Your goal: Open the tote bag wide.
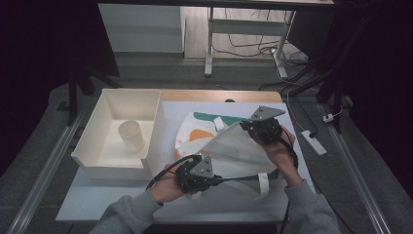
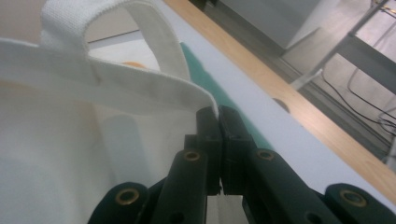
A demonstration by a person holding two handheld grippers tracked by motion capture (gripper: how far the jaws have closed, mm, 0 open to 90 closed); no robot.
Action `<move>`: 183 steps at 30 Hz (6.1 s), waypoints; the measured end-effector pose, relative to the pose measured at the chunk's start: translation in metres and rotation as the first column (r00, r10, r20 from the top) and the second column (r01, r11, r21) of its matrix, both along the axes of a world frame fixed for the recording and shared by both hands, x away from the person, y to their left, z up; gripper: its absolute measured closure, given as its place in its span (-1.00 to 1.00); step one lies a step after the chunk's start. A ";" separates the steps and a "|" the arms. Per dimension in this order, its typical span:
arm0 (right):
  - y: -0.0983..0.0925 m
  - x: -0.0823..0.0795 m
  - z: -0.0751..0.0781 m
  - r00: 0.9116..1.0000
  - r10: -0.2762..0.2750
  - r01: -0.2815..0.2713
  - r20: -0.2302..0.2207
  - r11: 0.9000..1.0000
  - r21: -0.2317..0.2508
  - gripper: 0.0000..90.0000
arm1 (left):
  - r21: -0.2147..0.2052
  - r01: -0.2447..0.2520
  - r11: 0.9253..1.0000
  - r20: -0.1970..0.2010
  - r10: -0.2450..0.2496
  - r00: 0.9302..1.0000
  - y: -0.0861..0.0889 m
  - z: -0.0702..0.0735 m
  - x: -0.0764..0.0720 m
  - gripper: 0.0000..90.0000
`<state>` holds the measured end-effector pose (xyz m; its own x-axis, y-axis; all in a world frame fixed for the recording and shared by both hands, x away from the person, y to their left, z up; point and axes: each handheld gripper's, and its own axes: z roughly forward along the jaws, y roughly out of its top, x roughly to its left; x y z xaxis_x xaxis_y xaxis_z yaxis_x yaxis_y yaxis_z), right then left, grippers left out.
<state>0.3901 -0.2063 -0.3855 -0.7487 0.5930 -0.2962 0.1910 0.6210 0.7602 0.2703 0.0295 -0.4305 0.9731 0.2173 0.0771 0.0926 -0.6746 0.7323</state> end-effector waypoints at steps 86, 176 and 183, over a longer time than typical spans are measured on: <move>-0.023 -0.030 -0.044 0.987 0.024 0.003 -0.159 0.987 0.163 -0.04 | -0.198 -0.296 0.935 -0.069 0.287 0.955 0.026 0.003 0.042 0.10; -0.015 -0.146 -0.097 0.857 0.290 -0.355 -0.426 0.931 -0.082 0.96 | -0.075 -0.532 0.843 -0.205 0.509 0.836 0.032 -0.049 0.121 0.95; -0.021 -0.135 -0.113 0.824 0.289 -0.334 -0.487 0.943 -0.006 0.95 | -0.058 -0.541 0.839 -0.227 0.516 0.826 0.038 -0.057 0.118 0.95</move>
